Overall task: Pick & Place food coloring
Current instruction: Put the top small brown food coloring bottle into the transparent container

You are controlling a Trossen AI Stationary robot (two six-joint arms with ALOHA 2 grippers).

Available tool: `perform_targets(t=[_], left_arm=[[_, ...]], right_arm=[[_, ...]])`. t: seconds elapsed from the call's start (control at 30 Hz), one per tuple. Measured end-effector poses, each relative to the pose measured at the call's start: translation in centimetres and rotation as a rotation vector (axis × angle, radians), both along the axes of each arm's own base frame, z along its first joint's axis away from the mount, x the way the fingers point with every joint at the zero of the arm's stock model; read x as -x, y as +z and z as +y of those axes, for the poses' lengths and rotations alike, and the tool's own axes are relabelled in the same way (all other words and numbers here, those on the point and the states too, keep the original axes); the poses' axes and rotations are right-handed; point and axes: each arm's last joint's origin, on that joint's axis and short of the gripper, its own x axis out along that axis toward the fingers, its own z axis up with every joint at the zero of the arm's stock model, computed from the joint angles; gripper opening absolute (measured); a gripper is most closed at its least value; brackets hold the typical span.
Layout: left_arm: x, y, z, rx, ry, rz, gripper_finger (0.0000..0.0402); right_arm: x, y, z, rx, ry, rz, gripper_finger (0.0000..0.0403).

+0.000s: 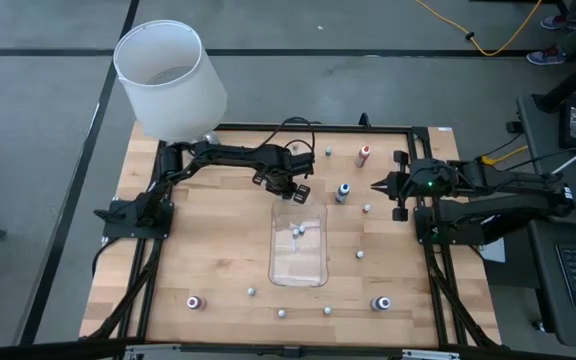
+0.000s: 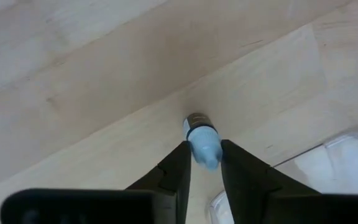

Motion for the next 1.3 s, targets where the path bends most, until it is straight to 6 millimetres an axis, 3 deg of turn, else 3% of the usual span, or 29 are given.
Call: perform_targets(t=[0.27,0.4,0.5,0.67,0.97,1.17,1.3], left_arm=[[0.0,0.2,0.2,-0.023,-0.044,0.0,0.0057],[-0.5,1.7,0.4,-0.04,-0.142,-0.026,0.0058],[-0.8,3.7,0.4,-0.059,-0.241,-0.026,0.0058],[-1.5,8.9,-0.1,-0.129,-0.452,-0.082,0.0058],[-1.5,18.4,-3.6,-0.324,-0.854,-0.251,0.0058],[1.4,21.5,-5.6,-0.36,-0.962,-0.276,0.0058],[3.0,22.5,-6.4,-0.348,-0.995,-0.24,0.0058]], right_arm=[[0.1,0.0,0.0,0.006,0.005,-0.003,0.0028],[0.2,0.1,0.0,0.008,0.005,-0.011,0.0028],[0.4,0.2,0.0,0.009,0.005,-0.02,0.0028],[0.6,0.4,0.0,0.01,0.004,-0.032,0.0028],[0.6,0.4,0.0,0.01,0.005,-0.032,0.0028],[0.6,0.4,0.0,0.01,0.004,-0.031,0.0028],[0.6,0.4,0.0,0.01,0.005,-0.029,0.0028]])
